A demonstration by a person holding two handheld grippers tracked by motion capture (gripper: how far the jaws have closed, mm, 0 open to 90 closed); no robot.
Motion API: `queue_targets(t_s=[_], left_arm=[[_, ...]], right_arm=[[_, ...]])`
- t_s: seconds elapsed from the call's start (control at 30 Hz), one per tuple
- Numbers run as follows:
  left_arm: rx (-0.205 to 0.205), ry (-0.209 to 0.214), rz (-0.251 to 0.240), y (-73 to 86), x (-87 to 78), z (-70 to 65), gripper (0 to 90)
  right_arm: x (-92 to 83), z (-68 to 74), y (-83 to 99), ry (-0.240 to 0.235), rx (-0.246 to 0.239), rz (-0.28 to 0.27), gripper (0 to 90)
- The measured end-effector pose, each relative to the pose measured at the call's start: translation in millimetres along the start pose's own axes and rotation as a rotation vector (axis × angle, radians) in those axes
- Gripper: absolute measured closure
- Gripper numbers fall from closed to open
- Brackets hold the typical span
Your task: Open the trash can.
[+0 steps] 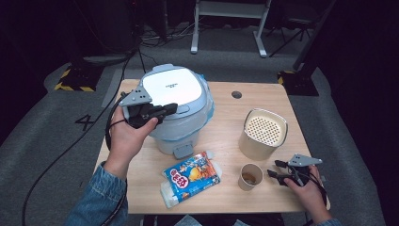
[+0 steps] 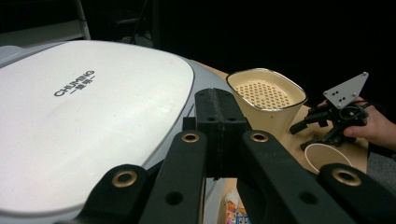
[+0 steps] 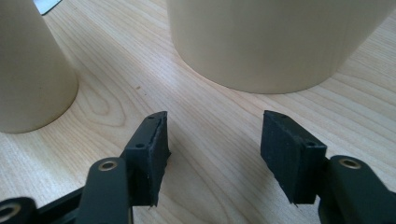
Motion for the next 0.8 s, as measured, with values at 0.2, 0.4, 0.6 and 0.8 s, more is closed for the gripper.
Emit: queue_targets(t_s=[0.2, 0.4, 0.6, 0.8], left_arm=[[0.003, -0.013, 0.012, -1.4, 10.9, 3.0, 90.0], [0.012, -0.033, 0.031, -0.4, 18.1, 1.8, 90.0], [0.052, -0.067, 0.066, -4.0, 19.6, -1.2, 90.0], [0.081, -0.090, 0.093, -6.5, 21.0, -3.7, 90.0]], right_arm=[[0.0, 0.0, 0.0, 0.000, 0.000, 0.000, 42.2], [0.0, 0.0, 0.0, 0.000, 0.000, 0.000, 42.2], [0.0, 0.0, 0.0, 0.000, 0.000, 0.000, 42.1], [0.0, 0.0, 0.0, 0.000, 0.000, 0.000, 42.1]])
Point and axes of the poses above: each handheld gripper's, and its own axes: x roughly forward along the jaws, y roughly out of its underside, z roughly to its left, the point moved 1 cm from there along x, roughly forward along the jaws, and after that the axes turned 9 degrees about y, right-handed, at the moved point
